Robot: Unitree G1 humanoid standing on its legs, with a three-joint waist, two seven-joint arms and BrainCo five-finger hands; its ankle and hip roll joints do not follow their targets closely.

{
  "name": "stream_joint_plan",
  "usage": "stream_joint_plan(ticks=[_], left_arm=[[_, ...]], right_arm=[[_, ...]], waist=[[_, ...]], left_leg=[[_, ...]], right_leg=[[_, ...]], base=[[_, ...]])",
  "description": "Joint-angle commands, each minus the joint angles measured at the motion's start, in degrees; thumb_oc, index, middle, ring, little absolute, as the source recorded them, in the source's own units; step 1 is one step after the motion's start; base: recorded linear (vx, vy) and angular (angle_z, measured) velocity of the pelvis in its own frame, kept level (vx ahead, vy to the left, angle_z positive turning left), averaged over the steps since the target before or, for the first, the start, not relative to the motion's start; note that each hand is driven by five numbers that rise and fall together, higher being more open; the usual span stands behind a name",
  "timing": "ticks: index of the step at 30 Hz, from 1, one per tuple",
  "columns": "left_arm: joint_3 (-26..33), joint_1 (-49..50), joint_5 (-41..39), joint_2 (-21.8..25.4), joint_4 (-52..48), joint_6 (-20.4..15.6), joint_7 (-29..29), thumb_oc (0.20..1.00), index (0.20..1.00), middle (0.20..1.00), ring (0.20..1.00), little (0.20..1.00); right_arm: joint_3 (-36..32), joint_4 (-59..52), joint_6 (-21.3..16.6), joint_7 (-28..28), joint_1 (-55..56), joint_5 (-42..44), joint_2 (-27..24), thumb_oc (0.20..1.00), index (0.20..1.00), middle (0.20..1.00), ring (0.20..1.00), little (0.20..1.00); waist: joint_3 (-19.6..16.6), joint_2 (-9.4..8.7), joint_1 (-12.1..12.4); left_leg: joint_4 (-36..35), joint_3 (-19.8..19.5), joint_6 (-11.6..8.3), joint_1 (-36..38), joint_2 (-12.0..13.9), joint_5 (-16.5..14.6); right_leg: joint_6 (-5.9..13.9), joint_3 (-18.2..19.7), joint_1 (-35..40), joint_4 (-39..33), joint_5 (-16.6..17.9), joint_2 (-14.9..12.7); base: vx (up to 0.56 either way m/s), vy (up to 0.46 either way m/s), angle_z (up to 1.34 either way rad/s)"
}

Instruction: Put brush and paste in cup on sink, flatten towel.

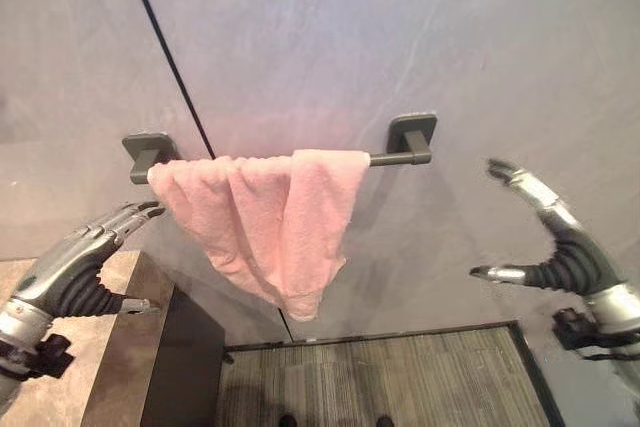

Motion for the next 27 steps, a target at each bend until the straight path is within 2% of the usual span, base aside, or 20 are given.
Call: stream_joint_plan(ticks=[1, 3, 6, 7, 9, 14, 19, 20, 24, 27], left_arm=[[0.58, -6.84, 0.08, -0.86, 3.07, -2.47, 5.35, 1.0, 1.0, 1.0, 1.0, 1.0], [3.65, -7.3, 4.25, 1.02, 3.25, -3.46, 9.24, 1.0, 1.0, 1.0, 1.0, 1.0], [6.31, -7.32, 6.92, 3.76, 2.48, -4.68, 11.53, 1.0, 1.0, 1.0, 1.0, 1.0], [6.36, -7.28, 6.94, 3.72, 2.48, -4.69, 11.56, 1.0, 1.0, 1.0, 1.0, 1.0], [8.96, -7.07, 9.43, 6.77, 1.29, -5.14, 13.12, 1.0, 1.0, 1.0, 1.0, 1.0], [10.55, -7.15, 8.49, 7.38, 0.33, -6.0, 15.08, 1.0, 1.0, 1.0, 1.0, 1.0], [6.89, -11.1, 8.24, 8.2, 0.07, -6.75, 16.55, 1.0, 1.0, 1.0, 1.0, 1.0], [4.62, -12.69, 9.8, 10.27, -0.11, -6.74, 16.06, 1.0, 1.0, 1.0, 1.0, 1.0], [-1.69, -17.26, 12.94, 12.01, 1.07, -6.5, 16.26, 1.0, 1.0, 1.0, 1.0, 1.0], [-5.48, -20.32, 15.0, 13.16, 2.53, -6.4, 16.61, 1.0, 1.0, 1.0, 1.0, 1.0]], right_arm=[[2.63, 1.08, -4.03, -4.29, -8.41, -2.51, 1.11, 1.0, 1.0, 1.0, 1.0, 1.0], [2.43, 0.52, -5.11, -5.71, -10.95, -3.64, -1.52, 1.0, 1.0, 1.0, 1.0, 1.0], [3.21, -1.03, -5.94, -6.65, -14.66, -4.21, -5.66, 1.0, 1.0, 1.0, 1.0, 1.0], [3.31, -0.97, -5.94, -6.67, -14.77, -4.23, -5.68, 1.0, 1.0, 1.0, 1.0, 1.0], [5.26, -2.98, -6.55, -8.3, -19.49, -6.31, -9.78, 1.0, 1.0, 1.0, 1.0, 1.0], [9.3, -3.72, -6.47, -9.7, -25.96, -7.35, -13.3, 1.0, 1.0, 1.0, 1.0, 1.0], [18.52, -1.9, -5.0, -10.87, -35.39, -11.59, -17.17, 1.0, 1.0, 1.0, 1.0, 1.0], [22.74, -0.66, -3.53, -10.17, -39.31, -16.33, -20.36, 1.0, 1.0, 1.0, 1.0, 1.0], [31.76, 1.86, -2.14, -10.16, -48.27, -20.28, -20.38, 1.0, 1.0, 1.0, 1.0, 1.0], [38.77, 4.42, -1.12, -9.31, -55.01, -21.83, -18.54, 1.0, 1.0, 1.0, 1.0, 1.0]], waist=[[-0.57, -3.04, -0.36], [-0.8, -3.18, 0.2], [-1.06, -3.3, 0.56], [-1.05, -3.3, 0.52], [-1.32, -3.19, 1.33], [-1.32, -3.46, 1.86], [-0.83, -3.67, 2.34], [-0.51, -4.1, 2.64], [-0.01, -4.33, 2.7], [0.44, -4.41, 3.05]], left_leg=[[0.52, 0.14, -1.92, 2.95, 2.64, -1.8], [0.52, 0.02, -1.98, 2.89, 2.57, -1.77], [0.52, 0.13, -2.06, 2.97, 2.54, -1.73], [0.52, 0.14, -2.06, 2.97, 2.54, -1.73], [0.52, 0.07, -2.11, 2.97, 2.52, -1.72], [0.52, 0.24, -2.14, 2.85, 2.36, -1.71], [0.52, 0.23, -2.11, 2.55, 2.13, -1.69], [0.52, 0.3, -2.19, 2.27, 2.09, -1.62], [0.52, 0.29, -2.22, 1.72, 1.92, -1.43], [0.52, 0.28, -2.11, 1.18, 1.77, -1.34]], right_leg=[[3.41, 1.19, -2.97, -0.08, 3.07, -4.45], [3.44, 1.17, -2.94, -0.08, 3.09, -4.43], [3.49, 1.24, -3.03, -0.08, 3.18, -4.42], [3.49, 1.25, -3.03, -0.08, 3.18, -4.42], [3.58, 1.39, -3.12, -0.08, 3.29, -4.46], [3.64, 1.44, -3.38, -0.08, 3.46, -4.51], [3.66, 1.42, -3.68, -0.08, 3.77, -4.81], [3.71, 1.36, -3.92, -0.08, 3.94, -4.88], [3.8, 1.27, -4.36, -0.08, 4.13, -4.99], [3.87, 1.35, -4.82, -0.08, 4.37, -5.09]], base=[[0.0, 0.0, 0.0], [0.0, 0.0, 0.0], [0.0, 0.0, 0.0], [0.0, 0.0, 0.0], [0.0, 0.0, 0.0], [0.0, 0.0, 0.0], [0.0, 0.0, 0.0], [0.0, 0.0, 0.0], [0.0, 0.002, -0.01], [0.0, 0.0, 0.0]])
